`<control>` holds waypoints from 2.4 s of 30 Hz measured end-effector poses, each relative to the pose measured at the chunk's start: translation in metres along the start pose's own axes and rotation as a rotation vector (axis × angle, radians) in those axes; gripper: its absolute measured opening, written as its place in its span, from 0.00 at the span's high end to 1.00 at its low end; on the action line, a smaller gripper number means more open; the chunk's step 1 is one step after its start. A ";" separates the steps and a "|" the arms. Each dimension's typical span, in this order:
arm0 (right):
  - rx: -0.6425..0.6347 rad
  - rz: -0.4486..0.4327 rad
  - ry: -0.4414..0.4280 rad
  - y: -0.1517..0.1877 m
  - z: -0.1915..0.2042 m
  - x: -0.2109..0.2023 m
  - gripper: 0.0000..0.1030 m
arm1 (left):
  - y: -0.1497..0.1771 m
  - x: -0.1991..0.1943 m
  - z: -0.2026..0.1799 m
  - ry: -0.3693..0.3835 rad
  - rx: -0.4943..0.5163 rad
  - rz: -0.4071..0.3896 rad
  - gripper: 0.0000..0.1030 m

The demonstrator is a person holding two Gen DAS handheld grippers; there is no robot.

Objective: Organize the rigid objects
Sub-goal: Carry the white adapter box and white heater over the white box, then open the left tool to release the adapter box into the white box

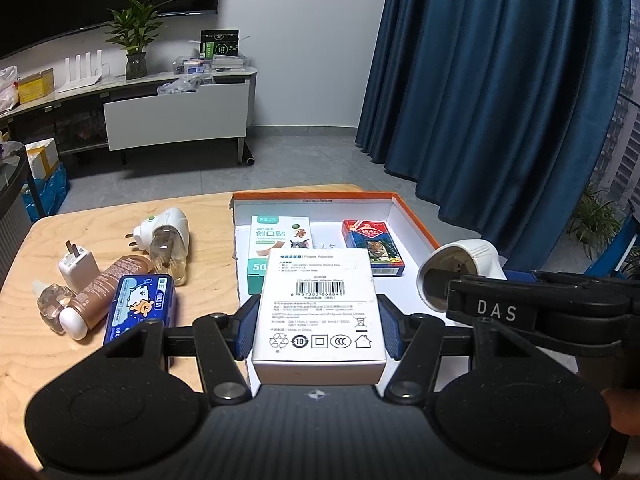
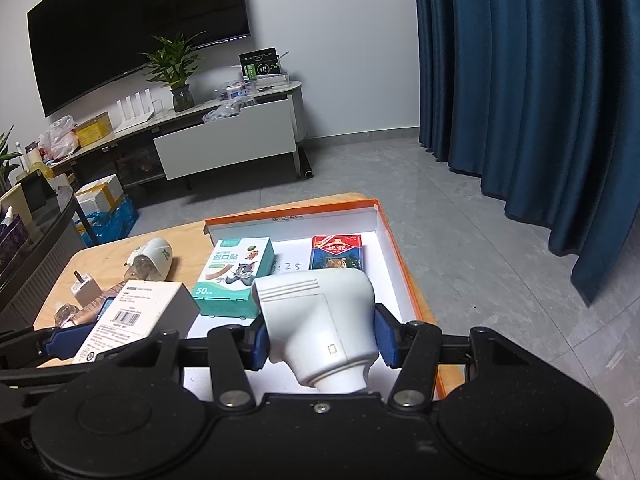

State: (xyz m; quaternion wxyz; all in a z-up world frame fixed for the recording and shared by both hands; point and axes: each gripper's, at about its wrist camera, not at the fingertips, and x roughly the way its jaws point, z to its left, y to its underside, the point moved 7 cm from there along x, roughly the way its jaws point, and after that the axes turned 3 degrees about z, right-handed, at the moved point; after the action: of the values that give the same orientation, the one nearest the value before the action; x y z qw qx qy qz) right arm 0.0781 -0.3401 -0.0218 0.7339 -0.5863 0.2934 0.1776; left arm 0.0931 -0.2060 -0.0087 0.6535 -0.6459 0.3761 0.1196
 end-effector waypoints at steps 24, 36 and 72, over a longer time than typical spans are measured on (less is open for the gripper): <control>-0.029 0.018 0.010 -0.008 0.003 0.020 0.39 | -0.004 0.014 0.008 -0.018 -0.010 0.019 0.41; -0.031 0.027 0.018 -0.012 -0.001 0.030 0.39 | -0.007 0.024 0.004 -0.018 0.001 0.030 0.41; -0.010 0.043 0.030 -0.013 -0.015 0.042 0.39 | -0.008 0.045 -0.008 -0.014 0.028 0.058 0.41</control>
State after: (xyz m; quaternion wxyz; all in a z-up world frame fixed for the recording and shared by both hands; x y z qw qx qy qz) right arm 0.1145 -0.3613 -0.0404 0.7226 -0.5861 0.3161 0.1857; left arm 0.1267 -0.2299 -0.0305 0.6616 -0.6245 0.3916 0.1377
